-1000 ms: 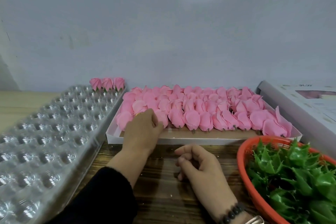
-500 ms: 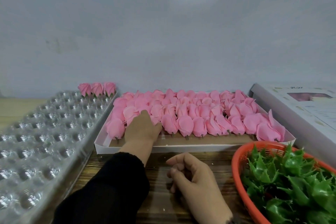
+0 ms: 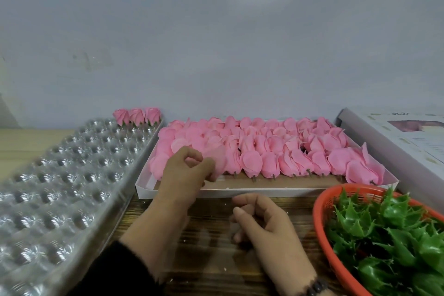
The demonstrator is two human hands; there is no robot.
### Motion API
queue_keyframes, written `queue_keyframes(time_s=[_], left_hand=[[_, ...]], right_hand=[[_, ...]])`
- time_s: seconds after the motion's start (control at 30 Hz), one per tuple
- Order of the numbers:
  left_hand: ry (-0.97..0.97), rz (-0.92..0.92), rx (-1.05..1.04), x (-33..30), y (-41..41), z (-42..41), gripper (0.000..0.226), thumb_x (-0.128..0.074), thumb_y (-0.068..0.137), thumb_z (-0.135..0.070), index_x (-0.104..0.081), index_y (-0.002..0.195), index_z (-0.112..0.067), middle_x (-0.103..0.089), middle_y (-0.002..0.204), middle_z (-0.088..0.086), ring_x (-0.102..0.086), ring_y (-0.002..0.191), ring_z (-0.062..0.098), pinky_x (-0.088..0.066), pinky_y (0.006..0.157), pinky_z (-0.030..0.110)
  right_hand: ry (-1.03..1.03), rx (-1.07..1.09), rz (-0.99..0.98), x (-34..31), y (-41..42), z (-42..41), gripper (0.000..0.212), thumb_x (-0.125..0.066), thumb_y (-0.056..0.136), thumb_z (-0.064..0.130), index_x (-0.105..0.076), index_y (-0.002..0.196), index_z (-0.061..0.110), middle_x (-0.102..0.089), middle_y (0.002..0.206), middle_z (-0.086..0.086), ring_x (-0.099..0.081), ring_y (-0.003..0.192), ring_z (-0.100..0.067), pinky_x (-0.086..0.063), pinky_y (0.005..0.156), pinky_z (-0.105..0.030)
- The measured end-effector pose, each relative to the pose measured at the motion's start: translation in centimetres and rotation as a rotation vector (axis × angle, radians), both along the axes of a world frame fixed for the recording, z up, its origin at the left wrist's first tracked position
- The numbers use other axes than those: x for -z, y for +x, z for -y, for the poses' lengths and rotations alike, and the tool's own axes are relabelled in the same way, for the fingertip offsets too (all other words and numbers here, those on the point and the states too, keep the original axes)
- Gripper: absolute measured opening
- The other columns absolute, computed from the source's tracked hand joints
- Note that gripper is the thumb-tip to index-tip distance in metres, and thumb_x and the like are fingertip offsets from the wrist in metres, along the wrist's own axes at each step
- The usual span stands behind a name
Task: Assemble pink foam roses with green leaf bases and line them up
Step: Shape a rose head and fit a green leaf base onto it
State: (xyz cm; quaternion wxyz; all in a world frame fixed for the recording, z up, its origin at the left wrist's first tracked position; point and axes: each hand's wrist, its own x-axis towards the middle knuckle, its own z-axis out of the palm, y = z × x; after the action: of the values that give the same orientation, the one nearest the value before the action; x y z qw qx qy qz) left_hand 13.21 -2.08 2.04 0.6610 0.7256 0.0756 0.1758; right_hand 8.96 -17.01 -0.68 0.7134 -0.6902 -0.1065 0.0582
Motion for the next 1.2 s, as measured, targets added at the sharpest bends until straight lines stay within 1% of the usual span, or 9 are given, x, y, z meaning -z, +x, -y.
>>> queue_keyframes(time_s=[0.13, 0.3, 0.57, 0.73, 0.83, 0.93, 1.03, 1.13, 1.2], left_hand=[[-0.197, -0.049, 0.214, 1.3, -4.3, 0.1, 0.021, -0.075, 0.056, -0.023, -0.059, 0.067, -0.015, -0.057, 0.052, -0.002, -0.053, 0.048, 0.008, -0.042, 0.045, 0.02], [-0.055, -0.055, 0.33, 2.5, -6.5, -0.2, 0.023, -0.072, 0.049, -0.038, -0.063, 0.065, -0.024, -0.058, 0.058, 0.001, -0.052, 0.055, 0.01, -0.042, 0.053, 0.02], [0.308, 0.041, 0.411, 2.1, -6.9, -0.6, 0.015, -0.07, 0.066, -0.025, -0.059, 0.077, -0.025, -0.057, 0.065, -0.009, -0.046, 0.057, -0.002, -0.037, 0.054, 0.01], [0.355, -0.073, 0.389, 2.1, -7.1, -0.9, 0.06, -0.077, 0.049, -0.045, -0.047, 0.101, -0.048, -0.06, 0.097, -0.012, -0.057, 0.079, -0.002, -0.045, 0.07, 0.014], [0.364, -0.167, 0.351, 2.2, -7.3, -0.1, 0.069, -0.079, 0.047, -0.037, -0.046, 0.108, -0.036, -0.059, 0.1, -0.007, -0.06, 0.084, 0.006, -0.051, 0.073, 0.024], [0.33, -0.168, 0.354, 2.2, -7.2, 0.4, 0.043, -0.078, 0.056, -0.016, -0.055, 0.091, -0.022, -0.067, 0.084, -0.006, -0.061, 0.076, 0.003, -0.05, 0.07, 0.02], [0.294, -0.16, 0.471, 1.6, -7.5, 0.9, 0.027, -0.064, 0.073, 0.006, -0.063, 0.071, -0.02, -0.064, 0.063, -0.008, -0.057, 0.061, -0.002, -0.045, 0.057, 0.016], [0.022, -0.136, 0.486, 1.5, -7.9, 1.5, 0.027, -0.061, 0.083, -0.003, -0.068, 0.063, -0.018, -0.065, 0.058, -0.002, -0.06, 0.054, 0.006, -0.047, 0.054, 0.016], [-0.213, -0.101, 0.401, 1.5, -7.6, 1.9, 0.013, -0.066, 0.08, -0.022, -0.071, 0.082, -0.01, -0.07, 0.084, 0.016, -0.066, 0.078, 0.03, -0.054, 0.072, 0.035]], right_hand=[[0.14, -0.138, -0.056, 0.0, -0.1, -0.1, 0.033, -0.07, 0.074, 0.019, -0.06, 0.105, 0.017, -0.065, 0.068, 0.003, -0.056, 0.054, -0.008, -0.045, 0.052, -0.016], [0.25, -0.211, -0.149, 0.5, 0.0, 0.0, 0.063, -0.075, 0.052, 0.028, -0.059, 0.111, 0.019, -0.066, 0.071, -0.002, -0.055, 0.052, -0.007, -0.045, 0.049, -0.016], [0.106, -0.154, -0.042, -0.2, -0.3, 0.3, 0.017, -0.073, 0.068, 0.012, -0.07, 0.084, 0.01, -0.068, 0.072, -0.005, -0.056, 0.056, -0.005, -0.045, 0.052, -0.014], [-0.075, -0.058, 0.169, -0.6, -0.5, 0.0, 0.007, -0.073, 0.073, 0.008, -0.069, 0.075, 0.013, -0.067, 0.074, -0.014, -0.058, 0.067, -0.017, -0.049, 0.067, -0.032], [-0.142, -0.067, 0.328, -0.7, -1.2, -0.6, 0.011, -0.075, 0.073, 0.008, -0.068, 0.072, 0.016, -0.065, 0.076, -0.007, -0.061, 0.073, -0.018, -0.049, 0.071, -0.033], [-0.224, -0.083, 0.493, -0.8, -1.6, -1.2, 0.005, -0.072, 0.071, 0.019, -0.067, 0.07, 0.019, -0.061, 0.08, 0.005, -0.059, 0.08, -0.01, -0.042, 0.07, -0.013], [-0.266, -0.082, 0.586, -1.0, -1.9, -1.2, 0.007, -0.066, 0.075, 0.022, -0.066, 0.07, 0.018, -0.058, 0.083, 0.007, -0.059, 0.078, -0.009, -0.042, 0.069, -0.011], [-0.226, -0.004, 0.637, -1.4, -2.2, -1.2, 0.014, -0.056, 0.085, 0.033, -0.066, 0.09, 0.025, -0.059, 0.084, 0.013, -0.059, 0.08, -0.006, -0.042, 0.069, -0.01], [-0.131, 0.096, 0.554, -1.4, -2.1, -1.1, 0.021, -0.054, 0.083, 0.038, -0.058, 0.103, 0.033, -0.059, 0.084, 0.013, -0.06, 0.079, -0.006, -0.043, 0.067, -0.008]])
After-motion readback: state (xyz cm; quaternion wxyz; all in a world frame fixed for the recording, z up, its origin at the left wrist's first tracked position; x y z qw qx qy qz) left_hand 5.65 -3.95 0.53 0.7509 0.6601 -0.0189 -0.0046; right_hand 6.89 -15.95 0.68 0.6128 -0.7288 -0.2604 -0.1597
